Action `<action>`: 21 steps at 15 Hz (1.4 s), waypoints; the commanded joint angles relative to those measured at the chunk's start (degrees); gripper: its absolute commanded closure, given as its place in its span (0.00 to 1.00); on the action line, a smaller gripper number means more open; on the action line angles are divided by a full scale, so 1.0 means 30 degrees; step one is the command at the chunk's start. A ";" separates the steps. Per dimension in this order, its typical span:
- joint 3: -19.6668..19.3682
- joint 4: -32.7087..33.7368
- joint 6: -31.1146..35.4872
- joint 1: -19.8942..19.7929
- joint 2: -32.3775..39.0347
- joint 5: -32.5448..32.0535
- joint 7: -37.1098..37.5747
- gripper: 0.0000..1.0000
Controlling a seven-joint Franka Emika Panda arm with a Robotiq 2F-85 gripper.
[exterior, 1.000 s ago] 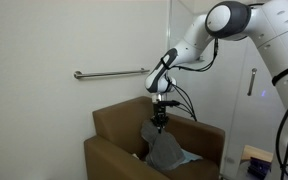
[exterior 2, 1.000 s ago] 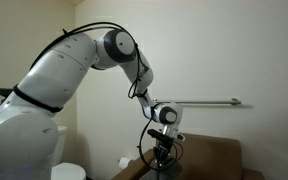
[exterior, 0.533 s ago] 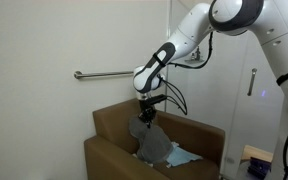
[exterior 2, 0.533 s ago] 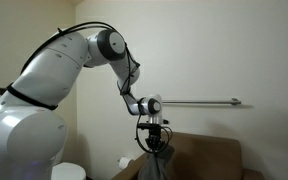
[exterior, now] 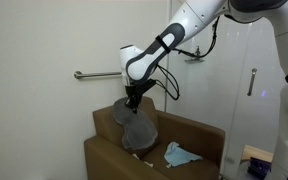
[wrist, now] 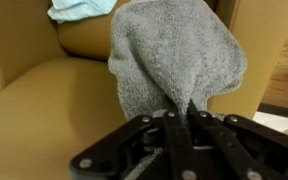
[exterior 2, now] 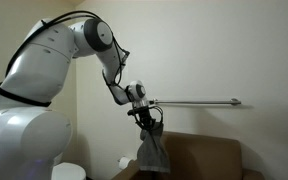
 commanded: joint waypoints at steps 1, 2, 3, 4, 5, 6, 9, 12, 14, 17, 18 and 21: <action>0.0878 -0.0801 0.1793 -0.0461 -0.0394 -0.0176 -0.2375 0.94; 0.1056 -0.0814 0.2096 -0.0483 -0.0255 -0.0110 -0.3013 0.94; 0.1252 -0.0836 0.2354 -0.0518 -0.0120 0.0005 -0.3695 0.94; 0.1407 -0.0942 0.2667 -0.0542 -0.0024 0.0034 -0.4293 0.94; 0.1596 -0.1035 0.2995 -0.0627 0.0057 0.0166 -0.4983 0.94; 0.1740 -0.1098 0.3349 -0.0670 0.0174 0.0220 -0.5514 0.94; 0.2349 -0.1038 0.4007 -0.1014 0.0740 0.0827 -0.7671 0.94; 0.2755 -0.0292 0.3392 -0.1260 0.1733 0.1345 -0.9174 0.95; 0.3099 0.0346 0.2885 -0.1498 0.2579 0.1882 -1.0372 0.94; 0.3635 0.1231 0.2631 -0.1889 0.3968 0.2542 -1.2005 0.95; 0.3871 0.1610 0.2484 -0.2055 0.4493 0.2775 -1.2592 0.95; 0.4414 0.2726 0.1839 -0.2530 0.5779 0.3352 -1.3991 0.95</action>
